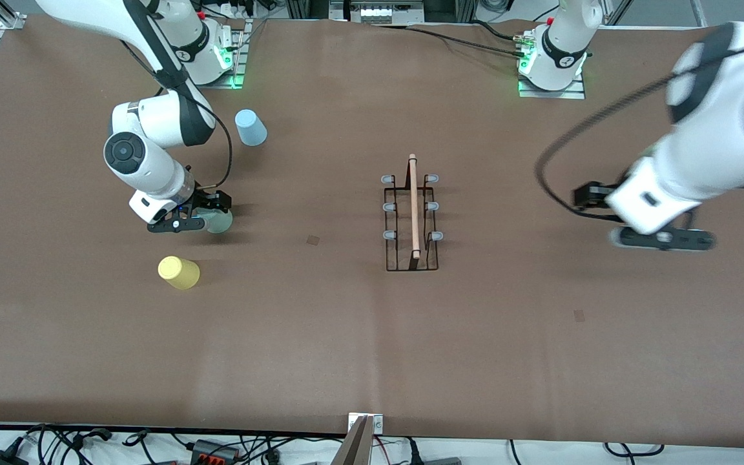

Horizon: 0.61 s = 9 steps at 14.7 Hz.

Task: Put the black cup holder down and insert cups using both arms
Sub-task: 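Release the holder with the left gripper while the right gripper grasps the teal cup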

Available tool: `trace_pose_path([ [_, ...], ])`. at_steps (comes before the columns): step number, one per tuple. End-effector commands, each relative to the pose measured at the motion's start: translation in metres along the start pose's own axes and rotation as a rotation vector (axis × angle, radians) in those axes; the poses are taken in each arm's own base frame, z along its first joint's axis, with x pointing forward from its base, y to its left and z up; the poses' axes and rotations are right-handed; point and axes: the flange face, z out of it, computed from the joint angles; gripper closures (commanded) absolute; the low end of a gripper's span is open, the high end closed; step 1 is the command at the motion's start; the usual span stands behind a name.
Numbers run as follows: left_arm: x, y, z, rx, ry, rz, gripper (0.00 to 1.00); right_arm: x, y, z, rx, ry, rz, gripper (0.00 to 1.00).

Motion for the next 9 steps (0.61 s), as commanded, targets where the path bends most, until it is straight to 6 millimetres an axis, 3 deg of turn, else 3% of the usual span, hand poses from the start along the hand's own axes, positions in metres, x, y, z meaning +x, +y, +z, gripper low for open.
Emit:
trace_pose_path([
  [1, -0.012, -0.021, -0.013, -0.013, -0.011, 0.055, 0.00, -0.005, -0.004, 0.004, 0.005, 0.004, 0.004, 0.00],
  [2, -0.012, -0.036, -0.012, -0.026, -0.020, 0.054, 0.00, -0.005, -0.004, 0.004, 0.005, 0.004, 0.004, 0.00],
  [4, -0.013, -0.042, -0.011, -0.093, -0.025, 0.080, 0.00, -0.005, -0.003, 0.004, 0.005, 0.004, 0.004, 0.09],
  [7, -0.023, -0.059, -0.021, -0.050, 0.025, 0.013, 0.00, -0.004, 0.000, 0.004, 0.005, 0.006, 0.005, 0.12],
  [9, -0.040, -0.060, -0.024, -0.032, 0.115, -0.004, 0.00, -0.003, 0.002, 0.003, 0.005, 0.007, 0.007, 0.29],
])
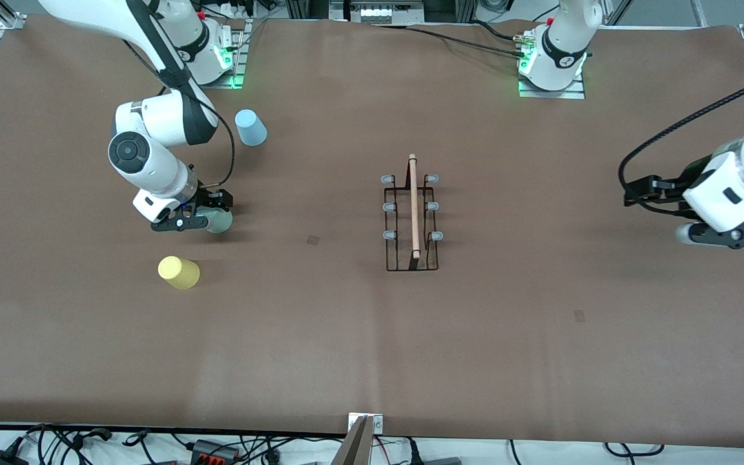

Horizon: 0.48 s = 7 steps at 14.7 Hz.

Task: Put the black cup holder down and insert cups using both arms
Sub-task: 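Lift the teal cup toward the holder while the left gripper returns to rest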

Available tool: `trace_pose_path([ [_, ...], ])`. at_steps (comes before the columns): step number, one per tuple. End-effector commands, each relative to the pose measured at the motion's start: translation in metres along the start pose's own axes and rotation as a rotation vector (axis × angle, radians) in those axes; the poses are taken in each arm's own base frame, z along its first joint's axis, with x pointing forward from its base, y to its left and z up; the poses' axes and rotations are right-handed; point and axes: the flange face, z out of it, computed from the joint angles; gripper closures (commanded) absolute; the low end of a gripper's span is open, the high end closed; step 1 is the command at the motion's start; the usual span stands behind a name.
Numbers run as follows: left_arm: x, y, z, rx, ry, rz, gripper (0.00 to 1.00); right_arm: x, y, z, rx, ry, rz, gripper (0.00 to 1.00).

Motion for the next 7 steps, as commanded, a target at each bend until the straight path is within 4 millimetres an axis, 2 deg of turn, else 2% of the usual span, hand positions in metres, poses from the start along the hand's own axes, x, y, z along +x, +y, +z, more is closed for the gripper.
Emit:
trace_pose_path([
  [1, -0.043, 0.005, -0.005, 0.021, 0.125, 0.010, 0.00, -0.001, 0.003, 0.001, 0.007, 0.013, 0.008, 0.39],
  [3, -0.062, 0.017, -0.006, 0.028, 0.144, 0.020, 0.00, -0.001, 0.003, 0.001, 0.006, 0.011, 0.008, 0.58],
  [4, -0.065, 0.021, -0.007, 0.030, 0.145, 0.026, 0.00, -0.001, 0.003, 0.001, 0.007, 0.013, 0.008, 0.65],
  [7, -0.060, 0.014, -0.006, 0.027, 0.142, 0.029, 0.00, 0.000, 0.003, 0.000, 0.007, 0.013, 0.015, 0.73],
])
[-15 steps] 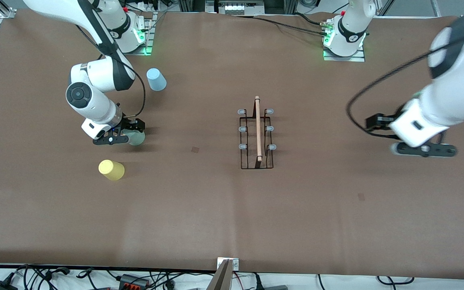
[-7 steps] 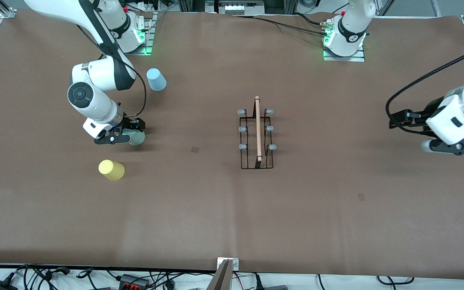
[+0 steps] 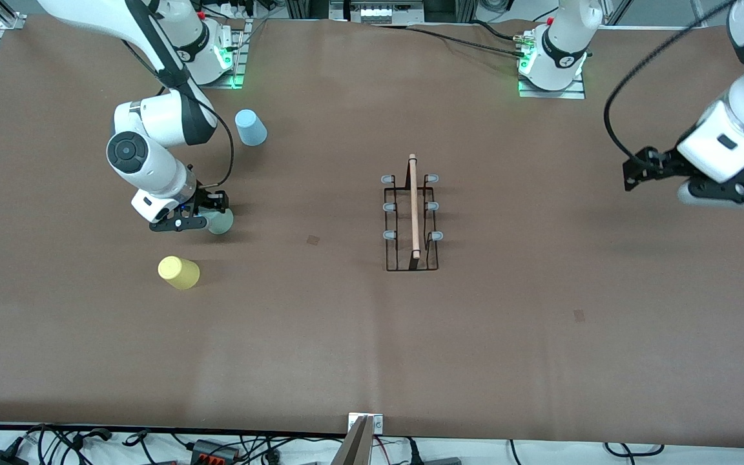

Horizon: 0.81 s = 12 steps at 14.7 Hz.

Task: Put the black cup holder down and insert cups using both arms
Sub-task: 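Lift the teal cup toward the holder while the left gripper returns to rest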

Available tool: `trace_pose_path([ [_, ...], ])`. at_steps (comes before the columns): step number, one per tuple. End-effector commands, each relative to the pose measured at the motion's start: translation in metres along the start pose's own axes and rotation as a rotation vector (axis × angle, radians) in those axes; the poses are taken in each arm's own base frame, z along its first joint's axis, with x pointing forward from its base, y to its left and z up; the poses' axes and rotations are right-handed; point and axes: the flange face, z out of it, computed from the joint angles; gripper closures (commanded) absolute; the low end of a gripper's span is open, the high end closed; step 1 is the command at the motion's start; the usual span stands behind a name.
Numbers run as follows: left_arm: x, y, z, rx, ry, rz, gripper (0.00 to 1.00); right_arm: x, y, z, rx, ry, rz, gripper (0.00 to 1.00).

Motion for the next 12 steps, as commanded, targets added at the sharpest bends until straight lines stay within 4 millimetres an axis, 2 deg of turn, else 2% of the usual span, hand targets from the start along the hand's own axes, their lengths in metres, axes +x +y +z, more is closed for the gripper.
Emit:
trace_pose_path([
  [1, -0.004, -0.009, 0.005, -0.012, 0.010, 0.002, 0.00, 0.000, 0.000, -0.002, 0.007, 0.014, 0.012, 0.73],
  [3, -0.004, -0.009, 0.006, -0.012, 0.004, -0.003, 0.00, 0.007, -0.002, -0.018, 0.010, 0.048, 0.009, 0.75],
  [7, -0.004, -0.011, 0.007, -0.012, 0.000, -0.007, 0.00, 0.021, -0.015, -0.071, 0.016, 0.099, 0.063, 0.77],
  [9, -0.004, -0.011, 0.007, -0.012, 0.000, -0.007, 0.00, 0.037, -0.038, -0.114, 0.011, 0.077, 0.082, 0.77],
  [11, -0.004, -0.011, 0.007, -0.012, 0.000, -0.007, 0.00, 0.053, -0.070, -0.159, 0.002, 0.038, 0.127, 0.77],
  [12, -0.004, -0.011, 0.007, -0.012, 0.000, -0.007, 0.00, 0.058, -0.081, -0.171, 0.001, 0.033, 0.152, 0.77],
])
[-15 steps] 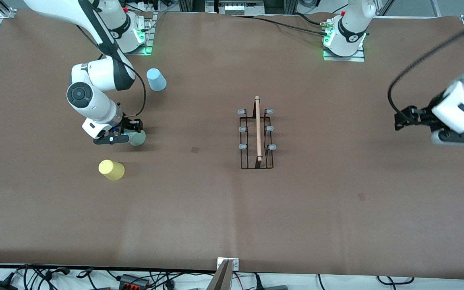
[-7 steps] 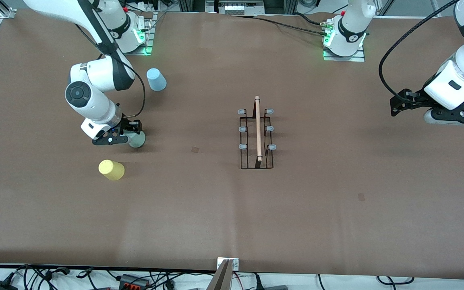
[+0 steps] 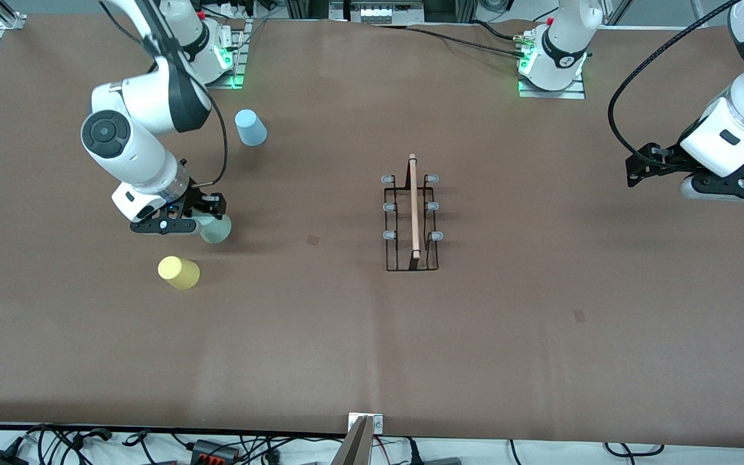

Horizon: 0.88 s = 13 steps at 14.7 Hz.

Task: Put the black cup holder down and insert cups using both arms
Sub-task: 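Lift the teal cup toward the holder while the left gripper returns to rest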

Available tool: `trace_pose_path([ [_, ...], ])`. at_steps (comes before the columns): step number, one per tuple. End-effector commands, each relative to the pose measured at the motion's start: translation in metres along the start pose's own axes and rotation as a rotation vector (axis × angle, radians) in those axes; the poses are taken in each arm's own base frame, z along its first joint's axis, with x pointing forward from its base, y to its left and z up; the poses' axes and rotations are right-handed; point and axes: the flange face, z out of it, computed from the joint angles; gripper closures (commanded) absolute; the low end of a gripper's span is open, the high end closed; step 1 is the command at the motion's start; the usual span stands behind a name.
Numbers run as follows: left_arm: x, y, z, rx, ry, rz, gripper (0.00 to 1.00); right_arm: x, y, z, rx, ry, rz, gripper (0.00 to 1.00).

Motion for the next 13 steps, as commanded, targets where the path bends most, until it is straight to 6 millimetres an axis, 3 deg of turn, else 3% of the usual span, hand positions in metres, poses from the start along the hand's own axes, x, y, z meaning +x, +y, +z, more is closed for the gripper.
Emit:
trace_pose_path([
  [1, -0.003, -0.002, -0.001, -0.013, 0.010, 0.009, 0.00, 0.013, -0.046, -0.043, 0.005, -0.011, 0.054, 0.77],
  [7, -0.003, -0.010, 0.000, -0.014, 0.009, 0.002, 0.00, -0.023, -0.179, -0.075, 0.116, -0.003, 0.202, 0.78],
  [10, -0.003, -0.011, 0.000, -0.014, 0.009, -0.001, 0.00, -0.045, -0.232, -0.079, 0.138, -0.009, 0.249, 0.77],
  [13, -0.003, -0.011, 0.000, -0.014, 0.009, 0.001, 0.00, -0.066, -0.267, -0.072, 0.144, -0.035, 0.296, 0.77],
])
